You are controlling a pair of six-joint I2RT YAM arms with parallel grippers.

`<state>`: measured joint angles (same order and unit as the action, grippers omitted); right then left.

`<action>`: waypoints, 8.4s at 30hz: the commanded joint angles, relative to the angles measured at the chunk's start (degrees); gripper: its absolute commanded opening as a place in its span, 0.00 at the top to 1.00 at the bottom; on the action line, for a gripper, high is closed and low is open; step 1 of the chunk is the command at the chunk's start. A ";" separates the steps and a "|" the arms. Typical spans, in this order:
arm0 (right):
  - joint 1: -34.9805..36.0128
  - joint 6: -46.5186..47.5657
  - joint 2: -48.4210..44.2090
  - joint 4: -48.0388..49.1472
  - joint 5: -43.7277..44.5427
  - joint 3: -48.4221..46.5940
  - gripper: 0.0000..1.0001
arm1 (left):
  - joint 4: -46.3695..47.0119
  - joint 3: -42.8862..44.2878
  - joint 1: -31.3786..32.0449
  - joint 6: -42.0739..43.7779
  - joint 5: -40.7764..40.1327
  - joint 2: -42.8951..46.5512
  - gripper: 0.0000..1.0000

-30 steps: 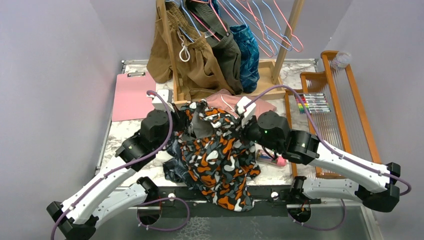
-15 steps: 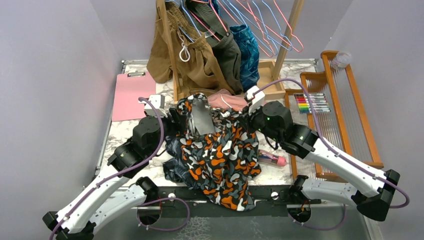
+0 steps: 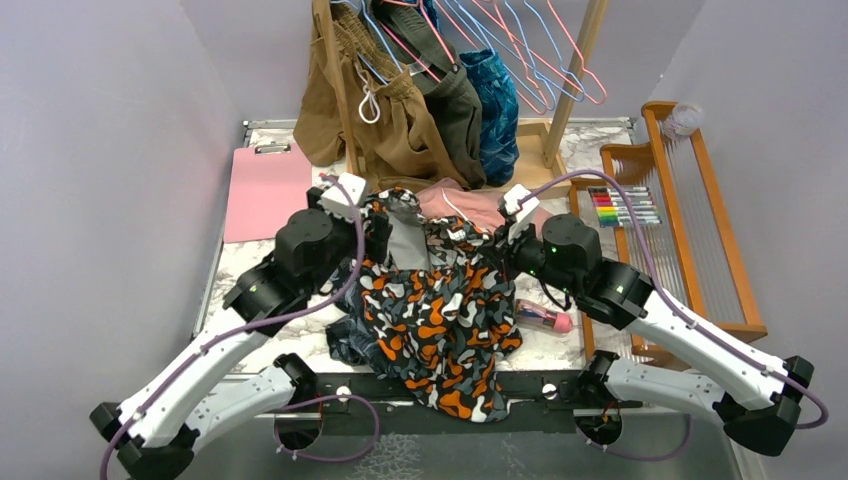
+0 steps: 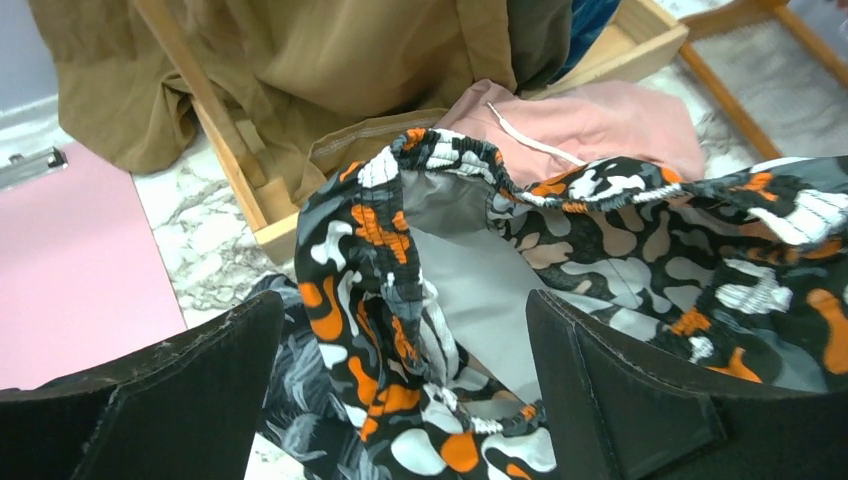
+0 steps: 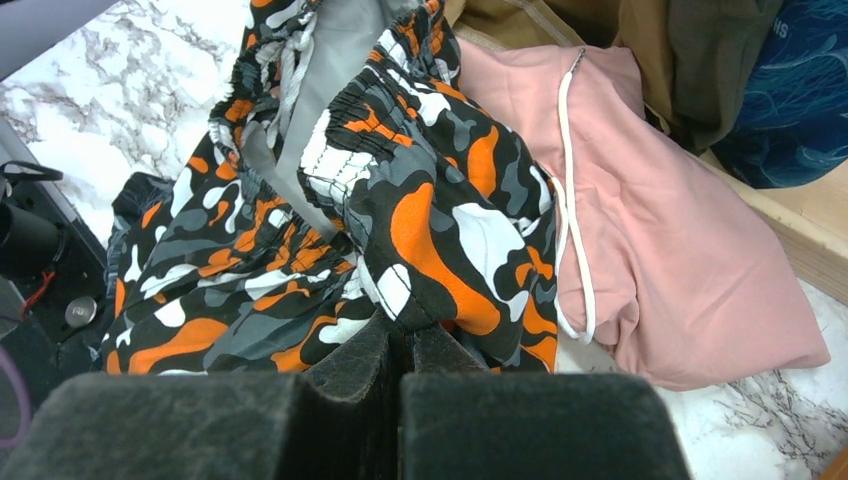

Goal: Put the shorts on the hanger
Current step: Adjust the shorts at the center of the board.

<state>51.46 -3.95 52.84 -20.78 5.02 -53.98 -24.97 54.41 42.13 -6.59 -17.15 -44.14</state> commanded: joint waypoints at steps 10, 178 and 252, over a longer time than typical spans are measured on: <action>0.04 0.87 -3.15 -1.92 -4.38 1.81 0.99 | 2.17 10.92 -0.37 10.52 -0.62 -20.30 0.08; -4.54 -19.14 -12.93 -9.63 -18.32 8.89 0.30 | 2.94 -9.53 -1.26 -22.57 -20.77 0.32 1.00; 22.47 15.71 11.26 0.68 22.93 -14.55 0.99 | -3.17 0.05 -1.24 -15.56 -4.79 8.64 0.75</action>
<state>73.78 10.72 68.95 -13.74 37.19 -66.74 -28.84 55.96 41.19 -25.45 -29.65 -36.47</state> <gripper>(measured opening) 0.020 0.086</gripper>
